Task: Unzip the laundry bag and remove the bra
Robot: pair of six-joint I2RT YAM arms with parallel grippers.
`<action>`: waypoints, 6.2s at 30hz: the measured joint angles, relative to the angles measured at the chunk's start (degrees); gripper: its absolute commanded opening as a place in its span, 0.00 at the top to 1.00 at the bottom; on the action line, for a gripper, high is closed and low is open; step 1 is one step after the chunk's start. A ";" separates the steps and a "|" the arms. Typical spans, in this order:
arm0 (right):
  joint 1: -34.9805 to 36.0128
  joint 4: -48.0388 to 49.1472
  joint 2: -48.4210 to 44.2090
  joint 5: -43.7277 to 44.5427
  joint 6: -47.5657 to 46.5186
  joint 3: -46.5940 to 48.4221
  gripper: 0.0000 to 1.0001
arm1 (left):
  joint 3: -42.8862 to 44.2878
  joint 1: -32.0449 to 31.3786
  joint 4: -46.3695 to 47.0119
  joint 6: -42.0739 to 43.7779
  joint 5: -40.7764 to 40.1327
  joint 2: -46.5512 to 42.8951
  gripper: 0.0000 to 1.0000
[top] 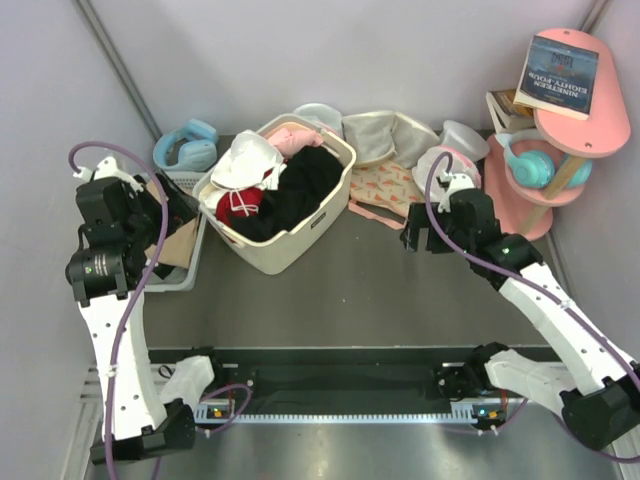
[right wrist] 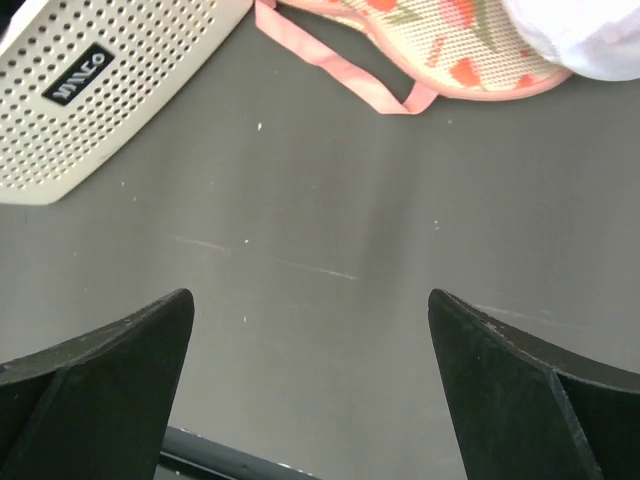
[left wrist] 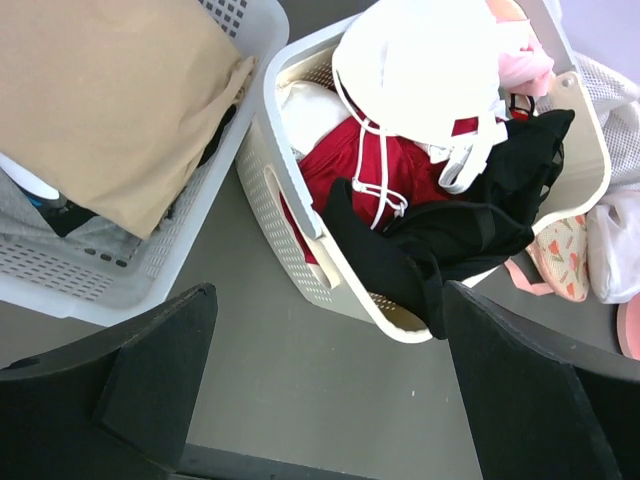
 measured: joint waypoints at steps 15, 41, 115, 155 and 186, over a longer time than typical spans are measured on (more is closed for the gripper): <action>-12.63 -3.17 9.62 -2.84 -2.62 16.68 0.00 | -2.32 -0.04 3.93 0.00 -4.37 -1.70 0.01; -18.29 14.80 51.84 1.03 -4.35 29.33 0.49 | -2.91 -6.14 6.88 6.29 -5.22 1.49 0.01; -6.19 23.19 -3.89 -25.53 8.48 -34.97 0.08 | -15.72 -67.65 34.12 -41.64 -16.55 32.30 0.01; -13.73 10.36 1.62 -30.23 -7.13 -14.29 0.10 | -7.48 -64.83 35.95 -37.33 -23.76 46.77 0.36; -16.50 22.29 17.33 -38.34 -6.51 -16.24 0.55 | -6.99 -61.51 36.15 -35.08 -20.70 47.25 0.45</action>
